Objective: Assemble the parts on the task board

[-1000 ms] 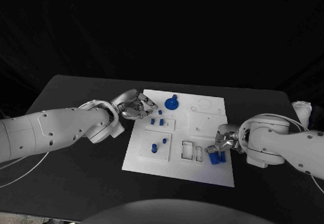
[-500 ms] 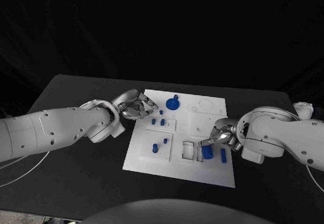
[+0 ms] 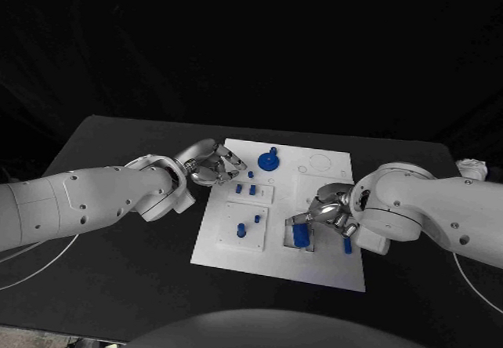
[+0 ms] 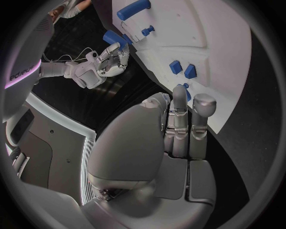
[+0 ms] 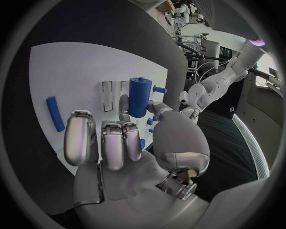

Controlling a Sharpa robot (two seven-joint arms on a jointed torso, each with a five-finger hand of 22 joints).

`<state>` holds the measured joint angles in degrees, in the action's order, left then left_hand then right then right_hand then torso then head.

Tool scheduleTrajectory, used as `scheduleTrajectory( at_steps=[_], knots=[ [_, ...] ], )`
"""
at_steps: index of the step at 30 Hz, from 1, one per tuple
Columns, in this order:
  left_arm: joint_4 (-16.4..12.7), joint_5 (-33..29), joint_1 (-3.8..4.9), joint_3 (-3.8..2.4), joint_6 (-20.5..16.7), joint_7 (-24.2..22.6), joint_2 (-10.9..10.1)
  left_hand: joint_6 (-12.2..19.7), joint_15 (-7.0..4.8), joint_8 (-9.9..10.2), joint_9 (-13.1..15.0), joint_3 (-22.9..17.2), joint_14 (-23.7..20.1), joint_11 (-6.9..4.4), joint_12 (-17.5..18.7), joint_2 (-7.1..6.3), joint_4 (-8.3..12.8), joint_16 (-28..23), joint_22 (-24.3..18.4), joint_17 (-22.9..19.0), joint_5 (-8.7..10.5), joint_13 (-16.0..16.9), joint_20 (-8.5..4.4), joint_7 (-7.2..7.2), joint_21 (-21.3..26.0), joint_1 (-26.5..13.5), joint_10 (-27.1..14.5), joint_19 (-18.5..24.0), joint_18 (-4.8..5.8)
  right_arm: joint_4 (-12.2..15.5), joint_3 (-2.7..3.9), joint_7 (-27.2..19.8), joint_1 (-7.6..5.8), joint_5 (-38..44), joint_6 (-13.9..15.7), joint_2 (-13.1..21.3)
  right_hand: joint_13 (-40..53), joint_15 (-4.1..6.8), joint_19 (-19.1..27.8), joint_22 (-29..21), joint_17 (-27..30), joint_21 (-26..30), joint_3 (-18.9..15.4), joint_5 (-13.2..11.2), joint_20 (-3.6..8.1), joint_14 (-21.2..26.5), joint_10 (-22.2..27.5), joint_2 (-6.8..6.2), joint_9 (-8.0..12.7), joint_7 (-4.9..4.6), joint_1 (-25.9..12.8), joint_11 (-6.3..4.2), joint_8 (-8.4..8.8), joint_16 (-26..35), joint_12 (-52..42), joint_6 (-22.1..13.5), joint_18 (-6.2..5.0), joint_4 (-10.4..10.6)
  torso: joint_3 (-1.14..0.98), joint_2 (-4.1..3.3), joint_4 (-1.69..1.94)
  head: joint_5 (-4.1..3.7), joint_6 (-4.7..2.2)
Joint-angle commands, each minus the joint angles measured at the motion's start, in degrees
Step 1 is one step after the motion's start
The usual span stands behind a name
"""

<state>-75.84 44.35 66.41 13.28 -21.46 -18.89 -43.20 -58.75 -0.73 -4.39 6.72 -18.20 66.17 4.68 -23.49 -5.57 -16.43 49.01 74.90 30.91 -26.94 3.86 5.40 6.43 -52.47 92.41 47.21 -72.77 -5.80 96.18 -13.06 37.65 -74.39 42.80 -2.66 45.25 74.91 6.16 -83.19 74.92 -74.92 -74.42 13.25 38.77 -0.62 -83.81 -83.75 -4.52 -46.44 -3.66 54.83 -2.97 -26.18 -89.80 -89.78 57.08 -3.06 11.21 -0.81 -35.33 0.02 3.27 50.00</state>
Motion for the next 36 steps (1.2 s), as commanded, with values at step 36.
scheduleTrajectory(
  at_steps=[36],
  knots=[
    [0.14,0.13,-0.22,-0.05,1.59,0.19,0.44,0.11,0.27,-0.19,0.09,-0.27,-0.32,0.21,-0.29,-0.16,0.00,-0.21,5.87,-0.08,-0.26,0.07,0.19,0.22,0.26,0.53,0.38,0.39,-1.14,-1.93,-0.05,0.39,0.90,2.77,-0.89,-1.40,15.09,-0.76,2.00,8.22,-14.54,4.41,5.68,-4.03,-0.40,-6.02,-6.25,1.25,0.48,1.78,-1.31,0.75,1.71,0.14,-0.22,-3.14,-1.47,-4.78,-0.05,-0.05,0.01,0.23,0.00]
  ],
)
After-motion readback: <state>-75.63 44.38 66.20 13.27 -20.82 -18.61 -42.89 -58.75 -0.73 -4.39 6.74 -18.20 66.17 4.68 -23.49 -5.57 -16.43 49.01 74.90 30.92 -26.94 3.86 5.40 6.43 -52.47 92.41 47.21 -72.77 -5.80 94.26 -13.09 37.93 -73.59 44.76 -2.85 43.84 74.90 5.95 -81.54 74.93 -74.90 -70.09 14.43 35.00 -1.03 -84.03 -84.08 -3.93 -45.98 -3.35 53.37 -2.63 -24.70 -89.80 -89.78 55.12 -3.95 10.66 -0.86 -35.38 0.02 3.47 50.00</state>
